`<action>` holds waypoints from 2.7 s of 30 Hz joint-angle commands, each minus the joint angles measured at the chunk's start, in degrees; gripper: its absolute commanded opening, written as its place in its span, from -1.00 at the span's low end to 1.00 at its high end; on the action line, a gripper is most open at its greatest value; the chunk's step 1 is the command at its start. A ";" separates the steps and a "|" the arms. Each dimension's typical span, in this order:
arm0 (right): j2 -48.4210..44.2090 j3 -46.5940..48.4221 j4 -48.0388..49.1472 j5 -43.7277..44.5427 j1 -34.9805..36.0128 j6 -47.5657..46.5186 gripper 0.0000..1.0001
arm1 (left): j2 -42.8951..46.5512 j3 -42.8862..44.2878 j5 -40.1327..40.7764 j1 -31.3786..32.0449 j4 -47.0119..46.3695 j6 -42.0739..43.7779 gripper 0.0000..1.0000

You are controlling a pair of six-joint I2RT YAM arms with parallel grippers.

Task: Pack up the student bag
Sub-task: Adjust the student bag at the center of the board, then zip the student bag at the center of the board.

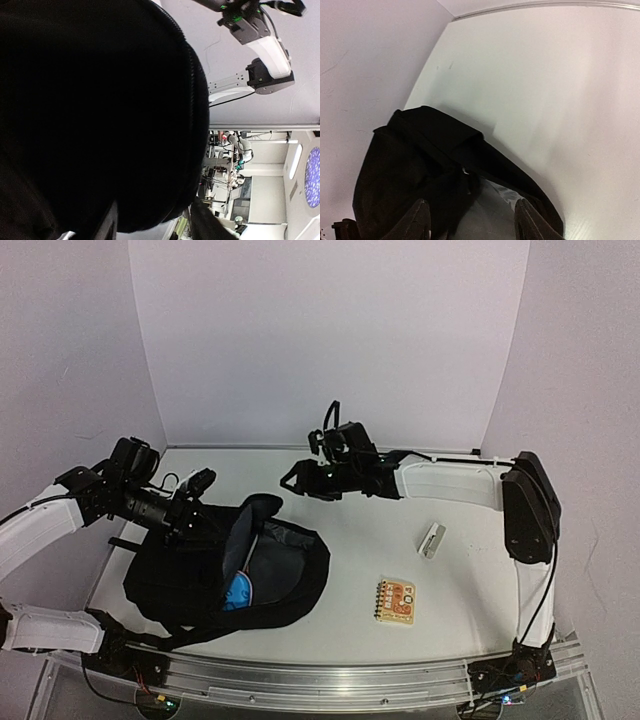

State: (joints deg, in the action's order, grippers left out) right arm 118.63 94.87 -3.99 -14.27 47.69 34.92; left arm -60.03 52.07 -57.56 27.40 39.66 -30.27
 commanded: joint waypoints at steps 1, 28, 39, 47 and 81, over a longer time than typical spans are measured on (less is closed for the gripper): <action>4.04 5.59 1.19 -5.87 0.87 -2.22 0.18 | 0.98 4.32 -0.14 0.25 -0.16 1.85 0.25; 2.90 -12.92 2.05 -6.36 15.52 2.71 -0.76 | -10.64 7.32 49.51 -2.00 6.39 -7.89 0.96; -10.71 -20.08 1.16 0.79 15.83 7.52 0.00 | -11.28 7.22 45.60 -1.56 0.35 -2.17 0.99; -10.60 -18.42 0.88 4.67 11.36 8.81 -0.08 | -18.36 13.43 49.12 2.44 0.94 2.06 0.99; 11.40 -3.05 5.49 0.72 6.60 3.16 -0.53 | -32.75 15.52 60.16 8.91 2.53 0.01 0.64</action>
State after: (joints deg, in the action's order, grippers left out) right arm 128.32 89.33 -2.84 -11.27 54.98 40.23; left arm -92.44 68.01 1.74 36.12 42.94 -30.02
